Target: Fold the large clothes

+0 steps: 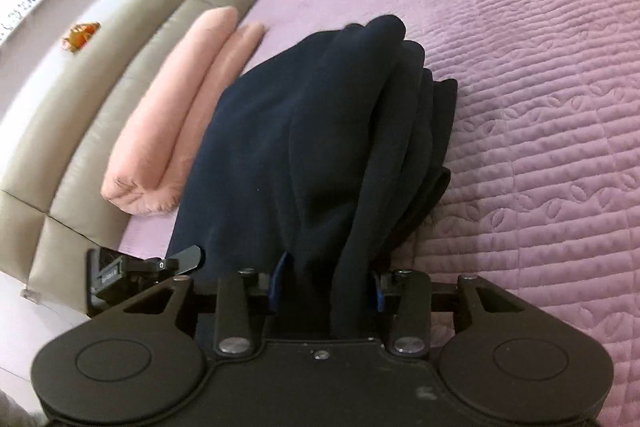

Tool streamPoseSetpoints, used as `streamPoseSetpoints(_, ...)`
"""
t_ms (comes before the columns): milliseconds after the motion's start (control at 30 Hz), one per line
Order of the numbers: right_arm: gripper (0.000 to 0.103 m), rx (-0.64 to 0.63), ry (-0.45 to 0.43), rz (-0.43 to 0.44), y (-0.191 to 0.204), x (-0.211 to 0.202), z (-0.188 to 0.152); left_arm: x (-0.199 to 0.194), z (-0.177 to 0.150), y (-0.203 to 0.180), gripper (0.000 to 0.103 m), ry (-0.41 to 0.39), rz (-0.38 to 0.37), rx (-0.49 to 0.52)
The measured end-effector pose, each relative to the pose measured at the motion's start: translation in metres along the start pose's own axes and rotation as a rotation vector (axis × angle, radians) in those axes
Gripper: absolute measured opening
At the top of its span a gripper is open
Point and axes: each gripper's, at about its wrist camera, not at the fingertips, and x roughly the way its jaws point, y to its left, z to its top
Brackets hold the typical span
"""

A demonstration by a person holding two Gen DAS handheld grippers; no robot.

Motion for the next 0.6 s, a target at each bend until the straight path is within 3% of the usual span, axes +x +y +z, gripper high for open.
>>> streamPoseSetpoints(100, 0.062, -0.039, -0.022, -0.033, 0.007, -0.002, -0.003, -0.004, -0.007, -0.005, 0.058, -0.027, 0.022, 0.035)
streamPoseSetpoints(167, 0.074, -0.043, -0.043, -0.086, 0.01, -0.005, -0.003, -0.011, -0.012, -0.013, 0.06, -0.047, 0.061, 0.044)
streamPoseSetpoints(233, 0.074, -0.08, -0.086, -0.155, 0.019, -0.016, -0.008, -0.024, -0.016, -0.026, 0.061, -0.083, 0.132, 0.087)
streamPoseSetpoints(333, 0.075, -0.171, -0.145, -0.289, 0.042, -0.036, -0.021, -0.067, -0.035, -0.063, 0.06, -0.214, 0.311, 0.187)
streamPoseSetpoints(433, 0.076, -0.345, -0.221, -0.442, 0.075, -0.044, -0.025, -0.1, -0.06, -0.1, 0.058, -0.308, 0.36, 0.241)
streamPoseSetpoints(533, 0.073, -0.523, -0.359, -0.557, 0.111, -0.032, -0.013, -0.103, -0.081, -0.132, 0.048, -0.326, 0.307, 0.321)
streamPoseSetpoints(600, 0.064, -0.563, -0.414, -0.573, 0.126, -0.008, 0.005, -0.084, -0.088, -0.144, 0.024, -0.283, 0.301, 0.395)
